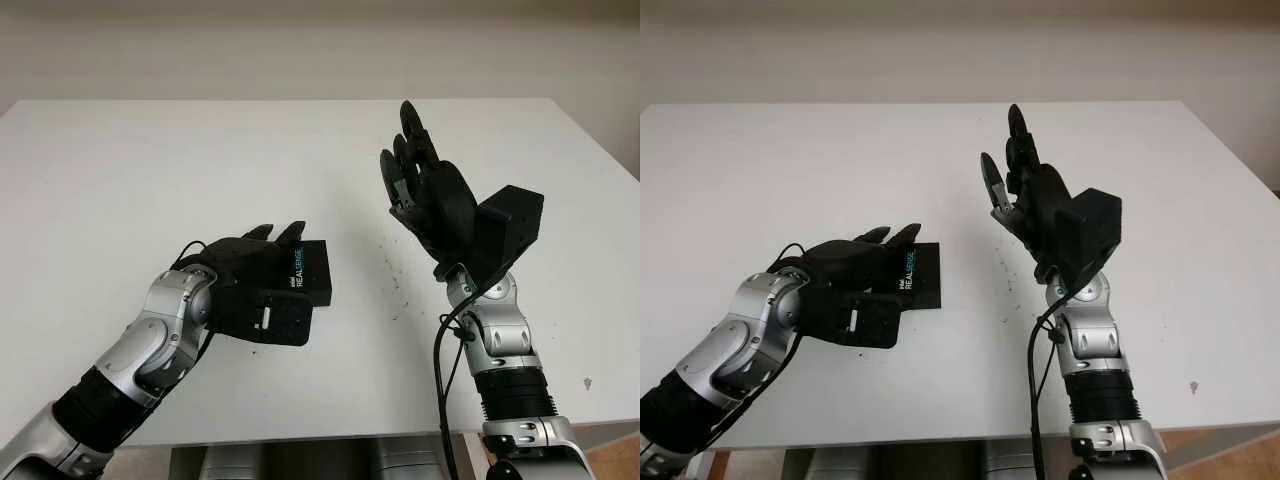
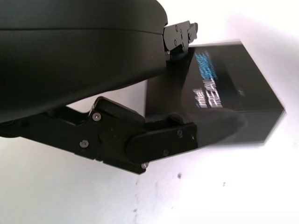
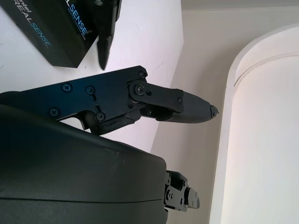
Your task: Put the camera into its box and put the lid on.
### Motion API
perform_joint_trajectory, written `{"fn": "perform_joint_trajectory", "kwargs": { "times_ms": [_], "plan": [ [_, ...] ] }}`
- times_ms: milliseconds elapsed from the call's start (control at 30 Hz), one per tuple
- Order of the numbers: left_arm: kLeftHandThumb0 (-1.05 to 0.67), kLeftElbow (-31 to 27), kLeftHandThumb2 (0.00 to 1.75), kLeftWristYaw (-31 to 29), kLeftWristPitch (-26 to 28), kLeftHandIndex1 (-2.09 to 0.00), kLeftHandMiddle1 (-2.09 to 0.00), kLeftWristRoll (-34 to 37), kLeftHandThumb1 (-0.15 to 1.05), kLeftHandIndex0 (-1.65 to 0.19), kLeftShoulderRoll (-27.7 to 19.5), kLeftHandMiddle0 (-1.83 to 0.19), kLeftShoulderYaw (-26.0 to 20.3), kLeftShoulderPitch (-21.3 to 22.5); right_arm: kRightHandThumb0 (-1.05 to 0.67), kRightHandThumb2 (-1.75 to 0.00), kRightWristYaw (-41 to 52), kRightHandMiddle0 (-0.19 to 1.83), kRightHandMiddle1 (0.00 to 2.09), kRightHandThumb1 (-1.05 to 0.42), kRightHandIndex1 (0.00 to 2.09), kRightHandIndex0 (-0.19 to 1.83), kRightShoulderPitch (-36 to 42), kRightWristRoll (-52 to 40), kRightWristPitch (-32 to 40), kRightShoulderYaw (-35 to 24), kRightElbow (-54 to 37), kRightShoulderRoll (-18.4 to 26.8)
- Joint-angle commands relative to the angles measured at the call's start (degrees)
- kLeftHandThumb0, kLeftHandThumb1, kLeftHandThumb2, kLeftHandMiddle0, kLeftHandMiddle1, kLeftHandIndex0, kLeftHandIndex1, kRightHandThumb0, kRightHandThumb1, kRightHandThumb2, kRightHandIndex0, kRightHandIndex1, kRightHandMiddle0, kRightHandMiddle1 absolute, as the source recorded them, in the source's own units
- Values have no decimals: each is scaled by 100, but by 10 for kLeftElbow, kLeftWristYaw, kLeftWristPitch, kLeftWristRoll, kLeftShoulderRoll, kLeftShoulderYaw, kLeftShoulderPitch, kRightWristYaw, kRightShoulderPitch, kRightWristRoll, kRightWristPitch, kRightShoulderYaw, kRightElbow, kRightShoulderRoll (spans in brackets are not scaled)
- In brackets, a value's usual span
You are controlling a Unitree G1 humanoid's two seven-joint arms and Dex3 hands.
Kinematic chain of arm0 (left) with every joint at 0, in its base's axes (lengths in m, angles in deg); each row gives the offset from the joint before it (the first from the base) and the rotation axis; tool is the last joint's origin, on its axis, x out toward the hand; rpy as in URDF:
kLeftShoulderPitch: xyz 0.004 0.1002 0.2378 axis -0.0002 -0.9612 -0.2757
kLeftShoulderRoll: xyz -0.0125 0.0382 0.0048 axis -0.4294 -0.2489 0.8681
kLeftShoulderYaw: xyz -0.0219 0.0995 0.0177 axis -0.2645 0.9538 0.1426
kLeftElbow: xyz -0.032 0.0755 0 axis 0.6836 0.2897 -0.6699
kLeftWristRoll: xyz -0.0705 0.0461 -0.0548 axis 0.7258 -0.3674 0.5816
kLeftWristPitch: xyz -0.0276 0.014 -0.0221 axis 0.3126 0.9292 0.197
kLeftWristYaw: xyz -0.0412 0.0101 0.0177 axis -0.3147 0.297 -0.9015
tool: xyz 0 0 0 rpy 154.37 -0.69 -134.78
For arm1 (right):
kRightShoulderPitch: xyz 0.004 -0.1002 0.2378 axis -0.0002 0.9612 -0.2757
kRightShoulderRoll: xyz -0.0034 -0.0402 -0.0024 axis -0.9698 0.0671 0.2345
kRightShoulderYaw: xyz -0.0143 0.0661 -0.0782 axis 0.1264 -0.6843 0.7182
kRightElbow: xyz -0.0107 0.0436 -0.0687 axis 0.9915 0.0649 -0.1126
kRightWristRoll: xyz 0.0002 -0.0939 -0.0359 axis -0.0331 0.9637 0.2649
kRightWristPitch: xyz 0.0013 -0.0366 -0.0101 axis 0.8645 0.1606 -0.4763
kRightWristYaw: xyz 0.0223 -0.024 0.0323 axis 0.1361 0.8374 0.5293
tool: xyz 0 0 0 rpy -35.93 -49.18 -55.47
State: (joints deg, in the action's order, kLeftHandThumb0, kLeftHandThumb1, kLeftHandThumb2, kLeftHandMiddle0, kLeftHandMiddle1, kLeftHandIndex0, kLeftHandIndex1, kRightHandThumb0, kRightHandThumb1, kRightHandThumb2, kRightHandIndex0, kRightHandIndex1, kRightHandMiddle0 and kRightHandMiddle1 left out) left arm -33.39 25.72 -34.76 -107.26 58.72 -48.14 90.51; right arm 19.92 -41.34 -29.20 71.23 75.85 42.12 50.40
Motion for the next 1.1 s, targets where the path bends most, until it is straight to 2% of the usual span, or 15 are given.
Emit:
{"fn": "perform_joint_trajectory", "kwargs": {
  "times_ms": [0, 167, 367, 533, 700, 867, 1067],
  "plan": [
    [-81, -23, 64, 12, 5, 0, 0, 37, 105, 19, 17, 19, -48, 0, -61, -57, 1, -18, 5, -105, 2, -19, -6, -6, 3, -4, -13, 4],
    [-77, -61, 57, 76, -4, 0, 0, 165, 105, 19, 72, 19, -169, -31, -61, -60, -3, -19, 1, -105, 0, -19, -6, -14, 11, -5, -22, 0],
    [-79, -56, 63, 201, -92, 0, 0, 278, 105, 19, 146, 19, -274, -66, -68, -66, -2, -19, 0, -105, 0, -19, -12, -13, 15, -1, -15, 4],
    [-81, -22, 61, 292, -177, 0, 0, 360, 105, 19, 204, 19, -339, -74, -73, -69, -6, -19, 0, -105, 0, -19, -15, -10, 18, -1, -11, 3],
    [-80, 11, 66, 313, -207, 0, 0, 413, 105, 19, 214, 19, -369, -74, -74, -72, -8, -19, 0, -105, 0, -19, -19, -10, 7, -4, 5, 2],
    [-81, 89, 66, 344, -274, 0, 0, 421, 105, 19, 221, 19, -377, -56, -77, -70, -13, -19, 0, -105, 0, -19, -34, -11, -8, -7, 51, -2],
    [-81, 137, 69, 337, -328, 0, 0, 465, 105, 19, 225, 19, -386, -46, -79, -68, -24, -19, 0, -105, 0, -19, -47, -10, -23, -12, 79, -5]
  ]
}}
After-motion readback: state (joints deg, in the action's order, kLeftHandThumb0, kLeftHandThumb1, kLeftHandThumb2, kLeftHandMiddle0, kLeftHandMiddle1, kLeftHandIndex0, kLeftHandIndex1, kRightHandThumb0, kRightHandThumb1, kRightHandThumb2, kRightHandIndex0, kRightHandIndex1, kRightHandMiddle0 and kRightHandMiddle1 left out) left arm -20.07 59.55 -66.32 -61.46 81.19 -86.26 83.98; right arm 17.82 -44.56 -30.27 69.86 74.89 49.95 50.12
